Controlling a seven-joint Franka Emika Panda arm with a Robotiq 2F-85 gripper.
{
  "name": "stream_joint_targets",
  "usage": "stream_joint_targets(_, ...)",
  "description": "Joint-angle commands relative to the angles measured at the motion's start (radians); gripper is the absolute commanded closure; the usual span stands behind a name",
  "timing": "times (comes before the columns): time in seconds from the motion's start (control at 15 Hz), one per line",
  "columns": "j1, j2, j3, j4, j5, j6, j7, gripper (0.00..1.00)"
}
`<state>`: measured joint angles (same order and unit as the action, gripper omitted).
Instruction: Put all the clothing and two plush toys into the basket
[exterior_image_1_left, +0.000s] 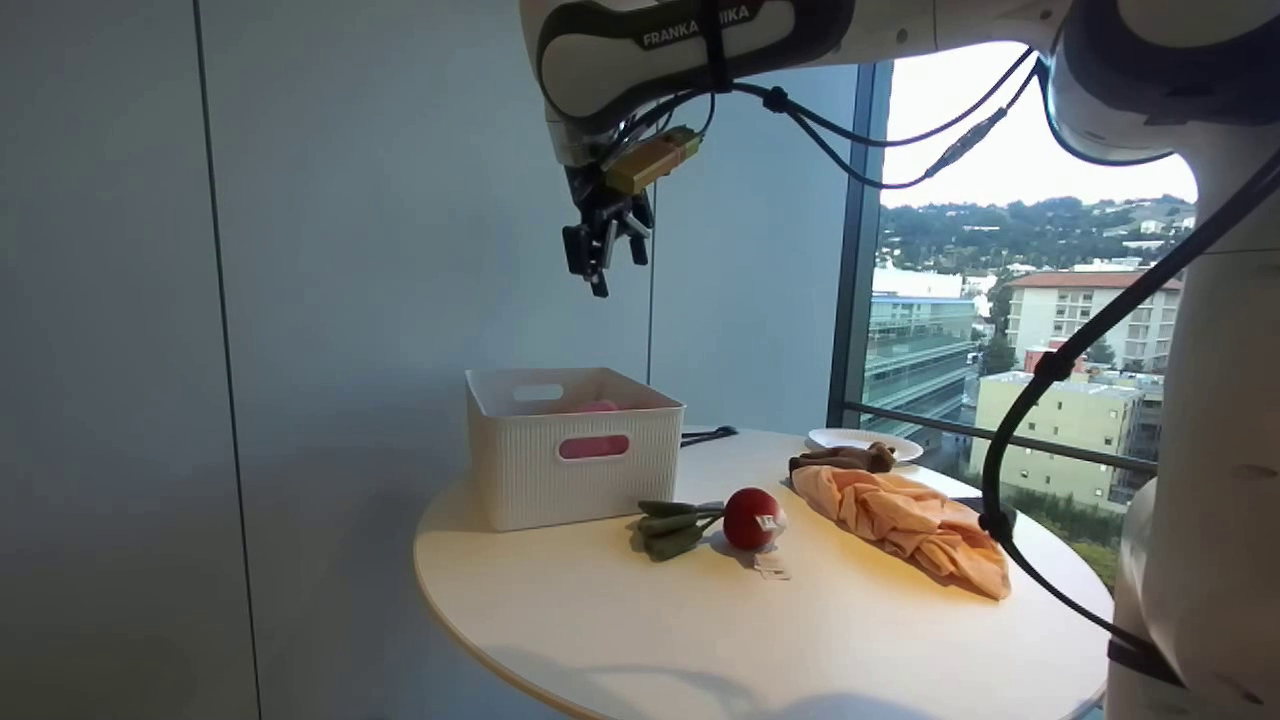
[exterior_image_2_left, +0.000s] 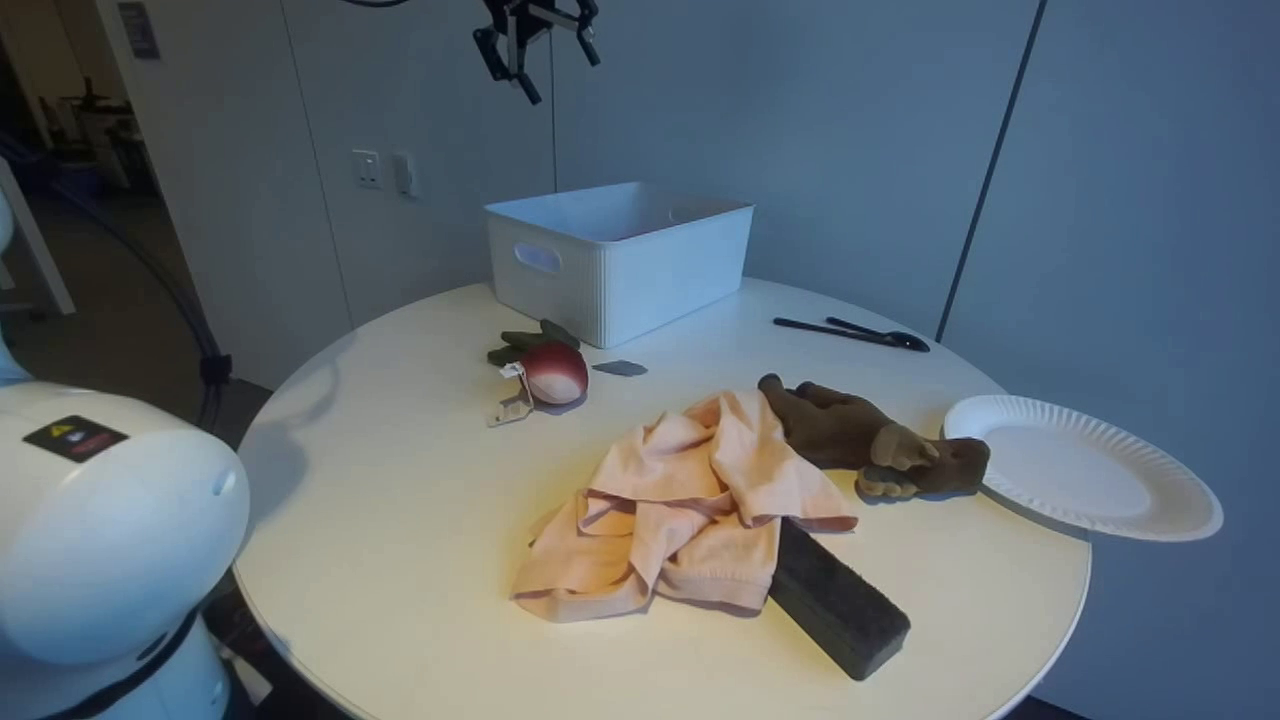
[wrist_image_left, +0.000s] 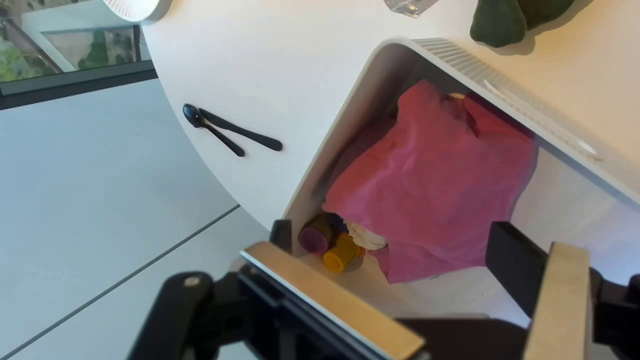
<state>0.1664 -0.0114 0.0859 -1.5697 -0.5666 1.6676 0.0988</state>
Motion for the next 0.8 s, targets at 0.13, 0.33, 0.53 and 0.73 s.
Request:
stream_joint_targets(0.13,-0.016,0.002,0.016,0.002,0.0,-0.004,0.002,0.0)
stream_joint_targets(0.33,-0.04,-0.037,-0.003,-0.13,-0.024,0.05,0.072,0.0)
stream_joint_targets(0.53,-0.091,-0.043,-0.039,-0.285,-0.015,0.058,0.136,0.0)
stream_joint_targets(0.73,-0.146,-0.046,-0.083,-0.439,0.007,0.098,0.189,0.0)
